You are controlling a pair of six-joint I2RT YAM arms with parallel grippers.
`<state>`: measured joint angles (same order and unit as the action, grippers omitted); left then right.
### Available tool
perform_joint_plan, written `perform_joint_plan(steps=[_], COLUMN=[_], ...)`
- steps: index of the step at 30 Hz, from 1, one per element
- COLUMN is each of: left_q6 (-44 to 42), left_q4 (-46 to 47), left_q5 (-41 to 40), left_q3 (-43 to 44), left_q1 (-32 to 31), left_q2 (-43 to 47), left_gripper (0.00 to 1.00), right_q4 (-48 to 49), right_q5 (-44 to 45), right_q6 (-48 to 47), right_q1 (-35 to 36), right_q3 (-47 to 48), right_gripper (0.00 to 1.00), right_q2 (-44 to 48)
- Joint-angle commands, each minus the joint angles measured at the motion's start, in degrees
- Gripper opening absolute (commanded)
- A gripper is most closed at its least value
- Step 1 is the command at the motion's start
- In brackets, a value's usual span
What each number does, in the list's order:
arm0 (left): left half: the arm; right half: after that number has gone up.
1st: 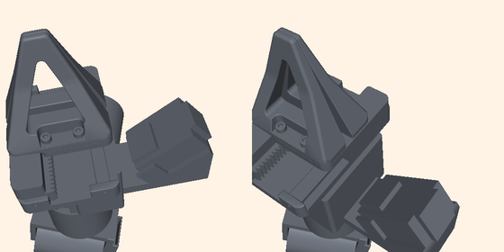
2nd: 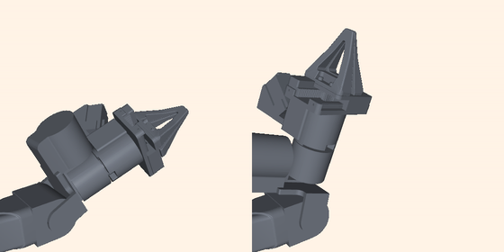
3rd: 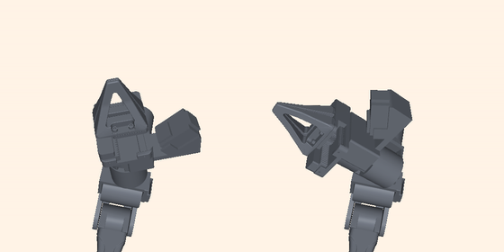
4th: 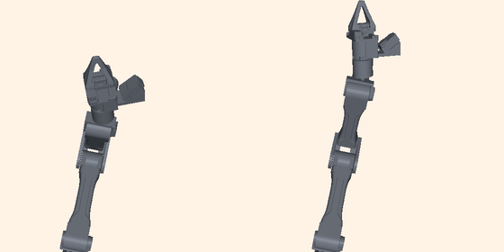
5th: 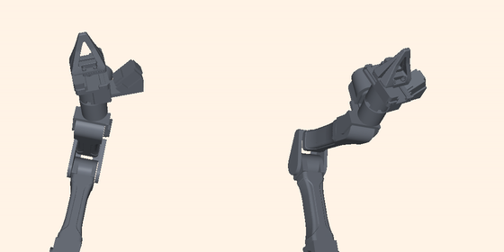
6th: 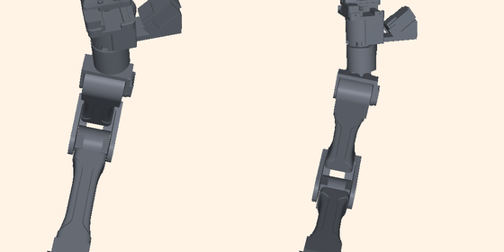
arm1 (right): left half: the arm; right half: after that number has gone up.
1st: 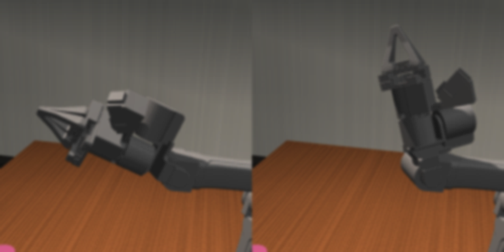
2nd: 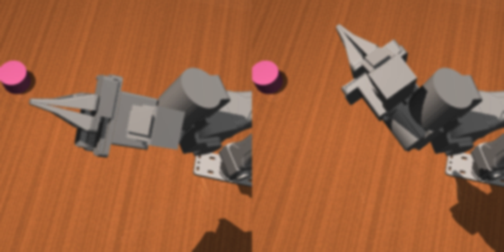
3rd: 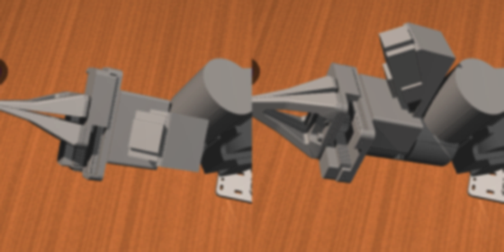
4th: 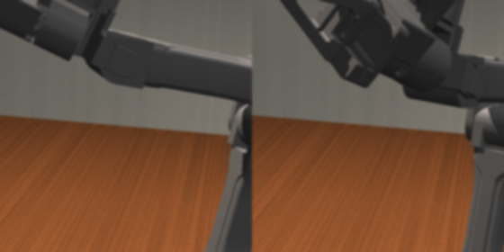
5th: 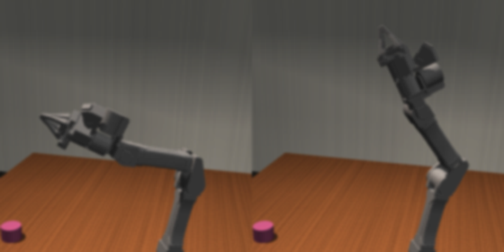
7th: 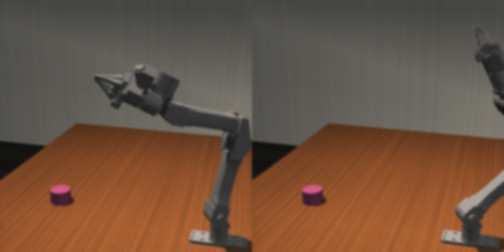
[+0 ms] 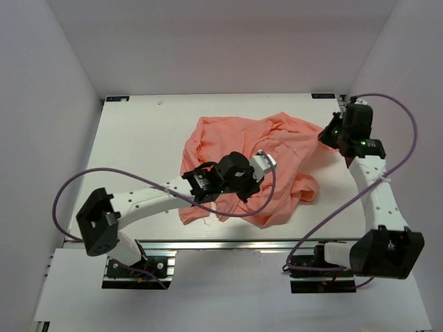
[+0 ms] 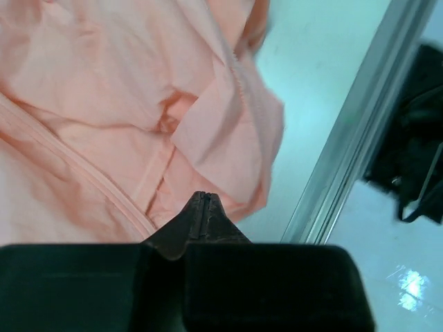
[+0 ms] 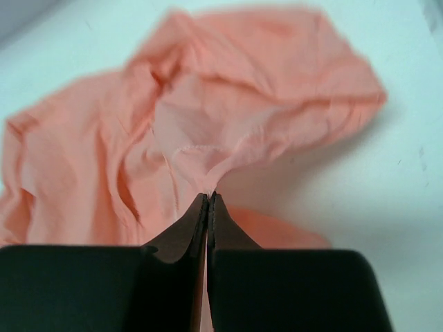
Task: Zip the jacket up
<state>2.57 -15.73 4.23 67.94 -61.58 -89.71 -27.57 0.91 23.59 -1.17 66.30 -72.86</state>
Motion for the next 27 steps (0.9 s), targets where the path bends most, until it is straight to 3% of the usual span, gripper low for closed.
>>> perform_joint_plan(steps=[1,5,11,14,21,27], left_q6=[-0.98,-2.04,-1.44,0.15,3.76,3.41], left_q4=[2.64,0.96,0.96,1.04,2.53,3.6], left_q5=[0.17,1.66,-3.34,-14.48,-9.42,-6.95], left_q3=[-1.32,-0.44,0.78,1.49,-0.08,-1.5], left_q1=[0.06,0.06,0.15,0.49,9.98,17.54], left_q2=[4.98,2.01,-6.96,-11.09,-13.56,-14.79], left_gripper=[0.0,0.98,0.98,0.98,0.98,0.98], right_q4=[-1.17,-1.69,-4.07,-3.89,-4.15,-5.03], right_q5=[5.77,7.17,10.08,10.95,11.75,13.67], right_q6=[-0.04,-0.48,-2.32,-2.94,-3.91,-3.03], right_q1=[-0.32,-0.32,-0.32,-0.32,-1.46,-1.73], right_q3=[5.93,14.09,21.58,20.98,22.46,34.84], right_gripper=[0.0,0.0,0.0,0.0,0.0,0.0], right_q2=[3.69,4.66,1.59,0.09,-8.42,-22.3])
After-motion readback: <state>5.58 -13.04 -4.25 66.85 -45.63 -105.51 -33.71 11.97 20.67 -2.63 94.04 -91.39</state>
